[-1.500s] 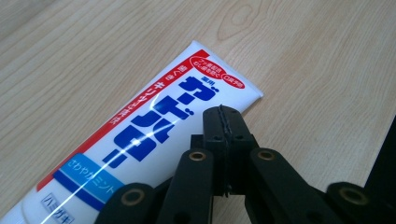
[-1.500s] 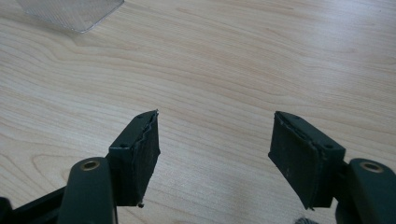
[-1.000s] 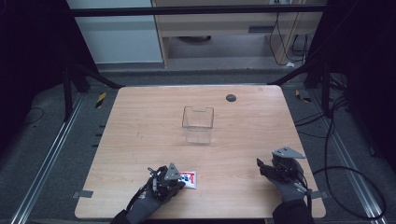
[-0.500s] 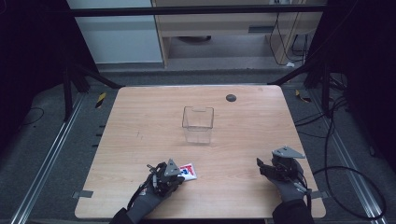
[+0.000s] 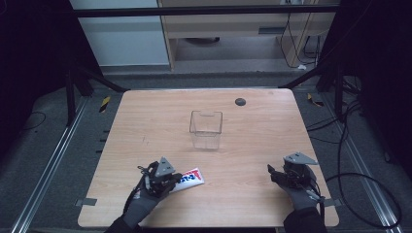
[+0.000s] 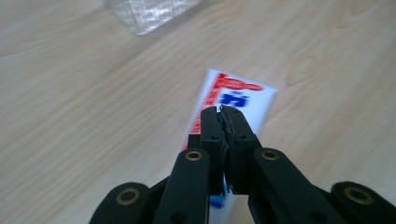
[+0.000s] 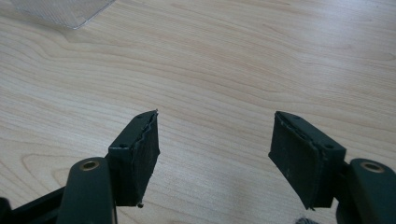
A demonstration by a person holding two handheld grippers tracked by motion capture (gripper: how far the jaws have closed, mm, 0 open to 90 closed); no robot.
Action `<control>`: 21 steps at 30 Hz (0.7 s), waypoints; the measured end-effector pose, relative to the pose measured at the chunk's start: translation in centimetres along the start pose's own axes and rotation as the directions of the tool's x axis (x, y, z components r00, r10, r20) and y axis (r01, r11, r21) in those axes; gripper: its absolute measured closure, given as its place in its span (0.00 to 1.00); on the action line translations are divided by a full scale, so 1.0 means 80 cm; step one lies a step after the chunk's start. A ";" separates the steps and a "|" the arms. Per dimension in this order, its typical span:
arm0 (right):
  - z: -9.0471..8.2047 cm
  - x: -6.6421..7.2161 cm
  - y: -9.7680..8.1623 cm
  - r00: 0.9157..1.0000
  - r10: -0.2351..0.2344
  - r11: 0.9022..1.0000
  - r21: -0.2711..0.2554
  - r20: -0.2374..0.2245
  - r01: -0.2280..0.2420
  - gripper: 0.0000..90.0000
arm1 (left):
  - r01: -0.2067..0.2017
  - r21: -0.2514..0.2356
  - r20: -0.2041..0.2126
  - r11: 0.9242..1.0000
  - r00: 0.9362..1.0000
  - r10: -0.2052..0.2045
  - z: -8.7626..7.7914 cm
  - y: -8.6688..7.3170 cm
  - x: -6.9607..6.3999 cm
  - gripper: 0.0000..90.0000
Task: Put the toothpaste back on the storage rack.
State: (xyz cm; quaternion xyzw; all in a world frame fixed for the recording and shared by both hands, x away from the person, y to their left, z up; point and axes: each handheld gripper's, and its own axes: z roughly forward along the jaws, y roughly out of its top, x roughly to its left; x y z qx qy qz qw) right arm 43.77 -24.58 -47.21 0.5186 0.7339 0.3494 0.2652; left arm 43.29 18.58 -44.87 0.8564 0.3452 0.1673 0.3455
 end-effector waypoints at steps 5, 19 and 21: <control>0.001 0.001 0.000 1.000 0.005 1.000 0.005 -0.001 -0.005 0.36 | 0.049 0.028 -0.055 0.998 0.997 -0.047 -0.002 -0.012 0.029 0.99; 0.000 -0.001 0.000 1.000 0.001 1.000 0.005 0.001 -0.001 0.36 | 0.048 0.135 -0.051 0.990 0.998 -0.042 0.012 -0.022 0.036 0.99; 0.000 -0.001 0.000 1.000 0.002 1.000 0.005 0.001 -0.002 0.36 | 0.045 0.141 -0.041 0.989 0.998 -0.039 0.012 -0.023 0.035 0.99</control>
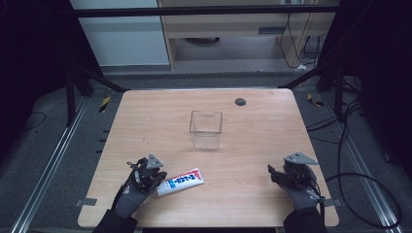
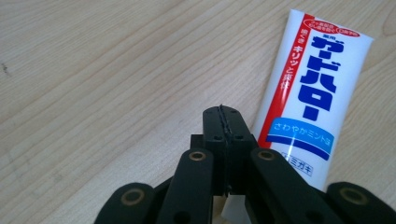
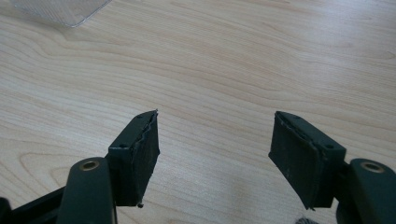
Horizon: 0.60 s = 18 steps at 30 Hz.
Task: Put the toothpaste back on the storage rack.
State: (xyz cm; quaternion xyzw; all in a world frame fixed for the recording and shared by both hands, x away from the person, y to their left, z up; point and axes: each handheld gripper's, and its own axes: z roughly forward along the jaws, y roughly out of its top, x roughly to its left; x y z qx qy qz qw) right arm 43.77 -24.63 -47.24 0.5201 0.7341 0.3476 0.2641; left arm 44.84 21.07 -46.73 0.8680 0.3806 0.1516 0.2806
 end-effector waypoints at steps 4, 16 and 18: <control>0.000 0.000 0.000 1.000 0.005 1.000 0.001 0.000 -0.005 0.36 | -0.006 0.003 0.003 1.000 1.000 0.006 -0.002 -0.001 -0.003 0.99; -0.003 -0.002 0.001 1.000 0.014 1.000 -0.004 0.008 -0.014 0.34 | -0.021 0.012 0.001 1.000 1.000 0.021 -0.009 -0.006 -0.010 0.96; -0.003 -0.003 0.001 1.000 0.016 1.000 -0.008 0.008 -0.016 0.33 | -0.011 0.000 -0.012 1.000 1.000 0.011 -0.012 -0.005 -0.007 0.93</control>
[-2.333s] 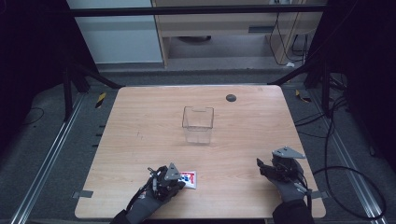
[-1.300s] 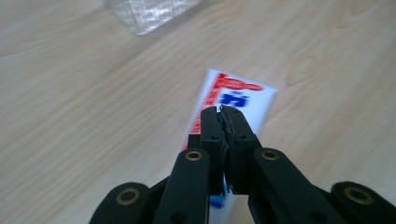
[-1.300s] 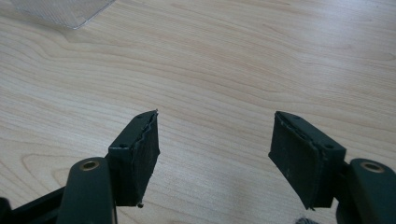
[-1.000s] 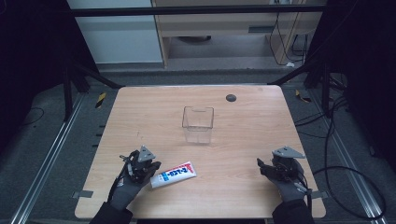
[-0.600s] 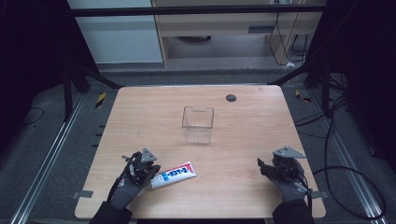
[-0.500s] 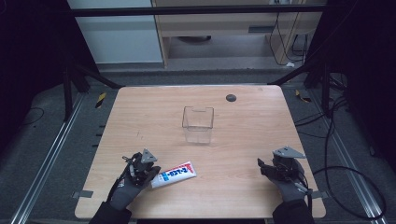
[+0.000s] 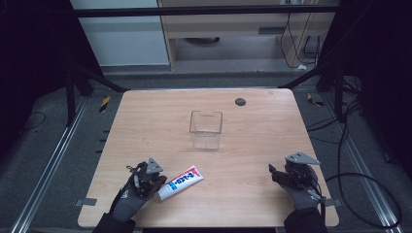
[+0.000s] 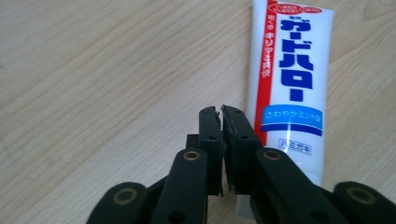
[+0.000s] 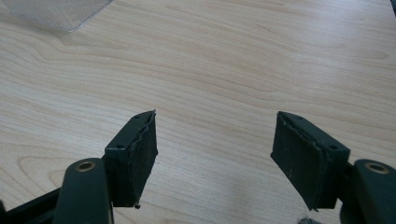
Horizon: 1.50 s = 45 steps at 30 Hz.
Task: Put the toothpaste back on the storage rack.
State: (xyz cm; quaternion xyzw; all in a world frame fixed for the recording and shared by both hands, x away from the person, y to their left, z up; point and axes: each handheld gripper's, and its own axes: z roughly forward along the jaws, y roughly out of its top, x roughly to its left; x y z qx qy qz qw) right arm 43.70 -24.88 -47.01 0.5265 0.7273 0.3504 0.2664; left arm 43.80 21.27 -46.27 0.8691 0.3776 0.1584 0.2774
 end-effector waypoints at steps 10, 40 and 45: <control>0.001 -0.002 0.000 1.000 -0.001 1.000 0.000 -0.006 0.001 0.32 | 0.016 -0.038 -0.015 0.999 1.000 -0.017 -0.015 0.014 0.006 0.59; 0.002 -0.006 0.002 1.000 0.007 1.000 0.012 0.010 -0.007 0.32 | -0.153 0.052 0.089 0.987 0.985 0.148 0.001 0.098 -0.036 0.28; 0.003 -0.006 0.001 1.000 0.002 1.000 0.016 0.009 -0.002 0.32 | -0.187 0.097 0.112 0.978 0.978 0.176 0.011 0.103 -0.043 0.29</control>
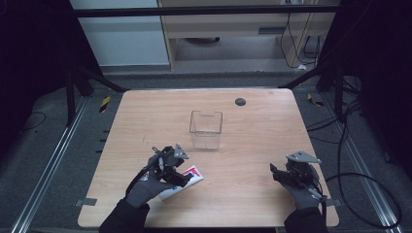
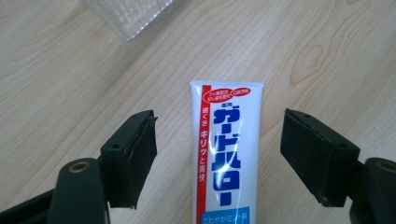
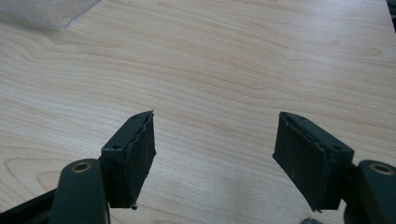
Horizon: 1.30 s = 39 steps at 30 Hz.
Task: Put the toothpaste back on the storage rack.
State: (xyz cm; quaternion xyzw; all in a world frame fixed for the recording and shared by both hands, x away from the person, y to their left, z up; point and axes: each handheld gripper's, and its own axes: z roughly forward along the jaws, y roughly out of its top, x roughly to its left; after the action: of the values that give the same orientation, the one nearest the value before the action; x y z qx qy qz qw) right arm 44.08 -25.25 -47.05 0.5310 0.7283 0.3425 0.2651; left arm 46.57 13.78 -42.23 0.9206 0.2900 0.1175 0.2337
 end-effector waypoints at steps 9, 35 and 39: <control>0.002 0.001 0.000 1.000 -0.006 1.000 0.008 -0.005 0.006 0.32 | -0.009 0.064 0.011 0.998 1.000 0.008 0.020 0.003 0.003 0.31; 0.006 0.003 0.000 1.000 -0.002 1.000 0.028 -0.023 0.002 0.32 | -0.035 0.164 0.061 0.986 0.998 0.025 0.051 0.007 0.005 0.32; 0.006 0.003 0.000 1.000 -0.005 1.000 0.031 -0.024 0.006 0.32 | -0.037 0.175 0.066 0.984 0.997 0.025 0.056 0.006 0.006 0.33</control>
State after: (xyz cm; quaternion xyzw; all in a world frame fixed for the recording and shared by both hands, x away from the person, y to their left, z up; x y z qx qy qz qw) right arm 44.36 -24.93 -47.38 0.5290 0.7381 0.3368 0.2491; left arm 48.78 12.08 -45.80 0.9453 0.2773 0.0656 0.1586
